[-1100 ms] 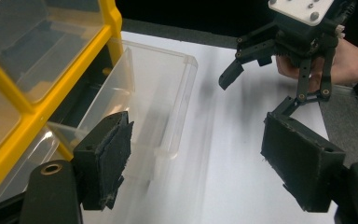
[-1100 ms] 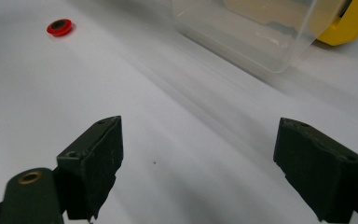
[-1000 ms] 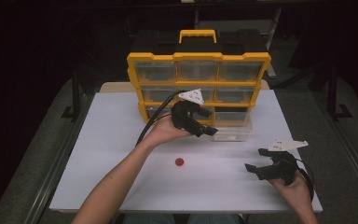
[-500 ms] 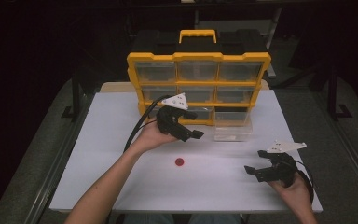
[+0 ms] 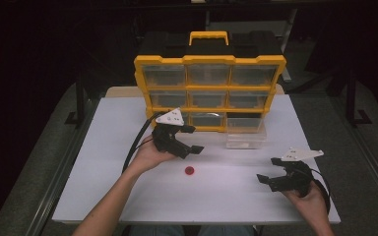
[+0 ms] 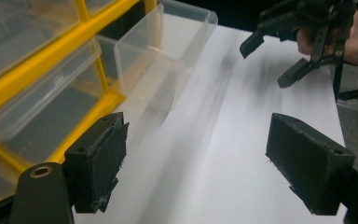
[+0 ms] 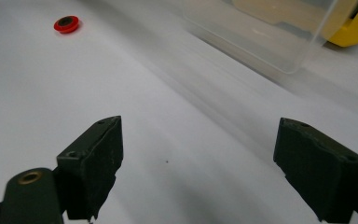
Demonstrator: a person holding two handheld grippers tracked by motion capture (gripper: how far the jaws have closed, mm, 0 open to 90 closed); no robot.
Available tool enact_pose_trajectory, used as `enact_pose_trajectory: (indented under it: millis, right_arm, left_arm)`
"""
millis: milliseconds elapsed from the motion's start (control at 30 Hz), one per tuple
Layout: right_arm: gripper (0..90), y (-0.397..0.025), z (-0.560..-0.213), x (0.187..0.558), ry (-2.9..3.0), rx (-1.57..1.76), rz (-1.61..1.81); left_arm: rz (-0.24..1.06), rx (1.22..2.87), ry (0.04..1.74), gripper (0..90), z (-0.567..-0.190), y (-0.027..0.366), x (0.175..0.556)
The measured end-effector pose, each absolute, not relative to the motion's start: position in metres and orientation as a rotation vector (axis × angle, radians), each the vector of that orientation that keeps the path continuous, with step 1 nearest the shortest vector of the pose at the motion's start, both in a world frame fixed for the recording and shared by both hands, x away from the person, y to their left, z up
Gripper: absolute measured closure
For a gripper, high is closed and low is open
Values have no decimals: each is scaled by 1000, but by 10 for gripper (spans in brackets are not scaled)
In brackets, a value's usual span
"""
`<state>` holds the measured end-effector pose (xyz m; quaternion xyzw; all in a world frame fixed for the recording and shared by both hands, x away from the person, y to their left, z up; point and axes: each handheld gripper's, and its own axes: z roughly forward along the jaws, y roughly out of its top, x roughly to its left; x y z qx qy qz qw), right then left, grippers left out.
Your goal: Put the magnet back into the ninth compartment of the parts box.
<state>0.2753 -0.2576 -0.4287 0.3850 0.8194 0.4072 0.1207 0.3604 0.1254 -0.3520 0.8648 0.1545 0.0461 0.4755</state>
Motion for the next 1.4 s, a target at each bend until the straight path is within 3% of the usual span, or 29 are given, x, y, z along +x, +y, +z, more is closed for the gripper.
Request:
enact_pose_trajectory:
  millis: [1400]
  right_arm:
    - [138,-254,-429,276,2384,1159,1184]
  left_arm:
    - [265,2073,621,198,-386,225,312]
